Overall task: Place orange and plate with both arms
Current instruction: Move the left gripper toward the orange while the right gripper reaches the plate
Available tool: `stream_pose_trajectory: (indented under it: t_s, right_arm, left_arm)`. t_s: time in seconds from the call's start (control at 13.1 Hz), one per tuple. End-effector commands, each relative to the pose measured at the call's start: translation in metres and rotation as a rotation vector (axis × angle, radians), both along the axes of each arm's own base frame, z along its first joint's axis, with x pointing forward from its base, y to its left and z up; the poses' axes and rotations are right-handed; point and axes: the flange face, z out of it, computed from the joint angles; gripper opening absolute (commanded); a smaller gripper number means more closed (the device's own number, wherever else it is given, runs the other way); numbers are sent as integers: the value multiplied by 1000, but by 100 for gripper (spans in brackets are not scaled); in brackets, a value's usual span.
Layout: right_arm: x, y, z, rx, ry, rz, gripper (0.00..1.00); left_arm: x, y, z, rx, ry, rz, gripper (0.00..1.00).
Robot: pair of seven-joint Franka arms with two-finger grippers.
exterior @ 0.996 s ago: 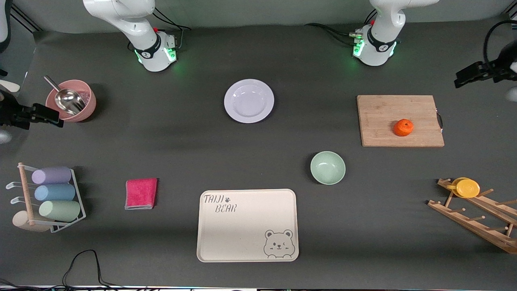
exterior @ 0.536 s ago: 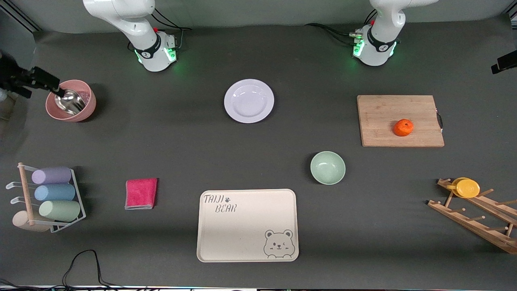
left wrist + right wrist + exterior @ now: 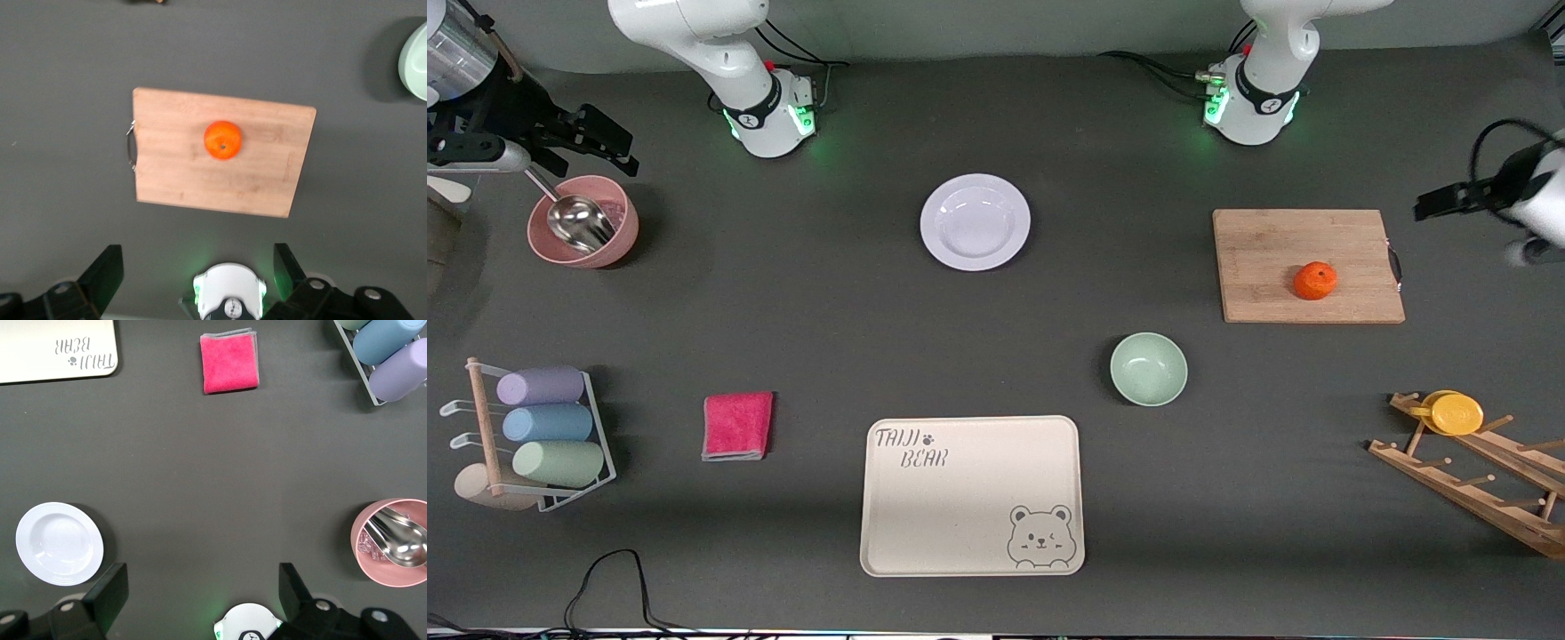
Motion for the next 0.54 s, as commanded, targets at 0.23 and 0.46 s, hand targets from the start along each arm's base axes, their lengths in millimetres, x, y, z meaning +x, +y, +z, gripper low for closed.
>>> stream_pose_trajectory:
  t_s: [0.23,0.46]
  right_arm:
    - [-27,7,-38,117,10,-12,100]
    - [-48,26,-88,196,9,54,100]
  left_arm:
    - [-19,-3,-84,3,-54,-4,100]
    - [-35,1,-134,1,-101,-7,100]
